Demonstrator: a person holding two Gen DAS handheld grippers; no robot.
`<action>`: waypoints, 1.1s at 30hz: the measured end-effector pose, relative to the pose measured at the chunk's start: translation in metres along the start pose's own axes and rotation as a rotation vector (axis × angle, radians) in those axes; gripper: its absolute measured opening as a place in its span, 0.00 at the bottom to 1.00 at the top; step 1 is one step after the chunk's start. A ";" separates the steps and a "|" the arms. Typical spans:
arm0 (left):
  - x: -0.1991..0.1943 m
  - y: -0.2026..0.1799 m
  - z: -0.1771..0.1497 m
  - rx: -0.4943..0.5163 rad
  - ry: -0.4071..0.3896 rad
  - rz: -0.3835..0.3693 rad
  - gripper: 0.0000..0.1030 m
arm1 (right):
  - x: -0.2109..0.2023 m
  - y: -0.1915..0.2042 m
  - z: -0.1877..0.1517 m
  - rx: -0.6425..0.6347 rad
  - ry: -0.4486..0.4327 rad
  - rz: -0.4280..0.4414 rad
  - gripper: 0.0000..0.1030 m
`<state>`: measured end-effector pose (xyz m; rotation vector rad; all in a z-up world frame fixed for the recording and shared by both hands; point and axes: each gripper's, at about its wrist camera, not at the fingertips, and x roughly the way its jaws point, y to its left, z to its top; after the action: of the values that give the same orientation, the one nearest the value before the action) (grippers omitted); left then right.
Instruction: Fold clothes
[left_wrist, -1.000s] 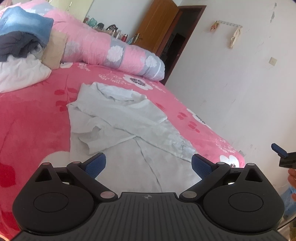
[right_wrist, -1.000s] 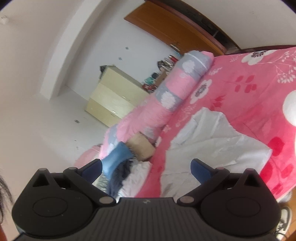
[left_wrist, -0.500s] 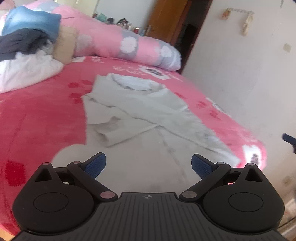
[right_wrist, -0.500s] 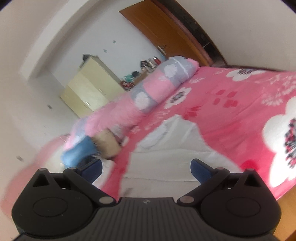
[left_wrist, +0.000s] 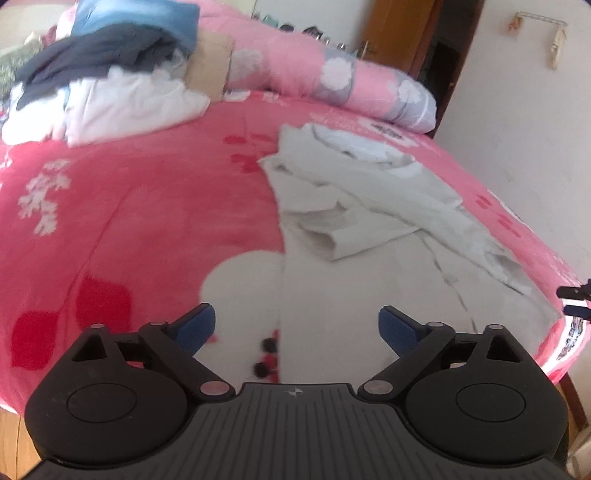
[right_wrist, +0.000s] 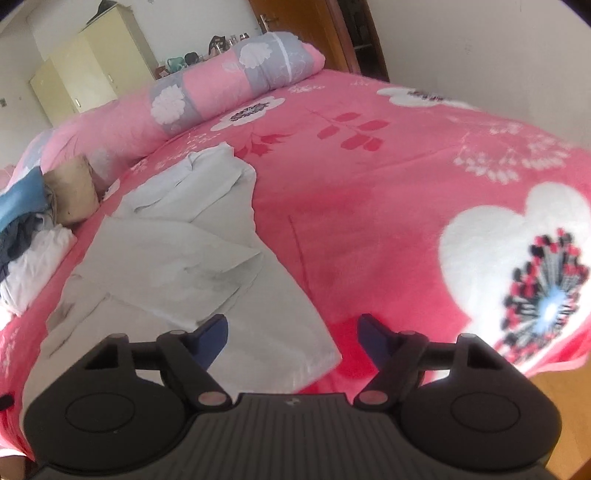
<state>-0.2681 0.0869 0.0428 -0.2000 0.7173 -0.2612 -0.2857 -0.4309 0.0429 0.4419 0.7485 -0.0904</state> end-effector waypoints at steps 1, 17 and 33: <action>0.002 0.002 0.000 -0.009 0.008 -0.006 0.82 | 0.007 -0.002 0.002 0.004 0.009 0.022 0.76; 0.047 -0.003 0.011 -0.064 0.086 -0.057 0.76 | 0.026 -0.007 0.007 0.040 0.073 0.098 0.44; 0.039 0.041 -0.020 -0.431 0.168 -0.336 0.23 | 0.028 -0.031 -0.046 0.483 0.161 0.443 0.29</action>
<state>-0.2466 0.1122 -0.0073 -0.7193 0.9018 -0.4459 -0.3021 -0.4374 -0.0170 1.0756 0.7699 0.1865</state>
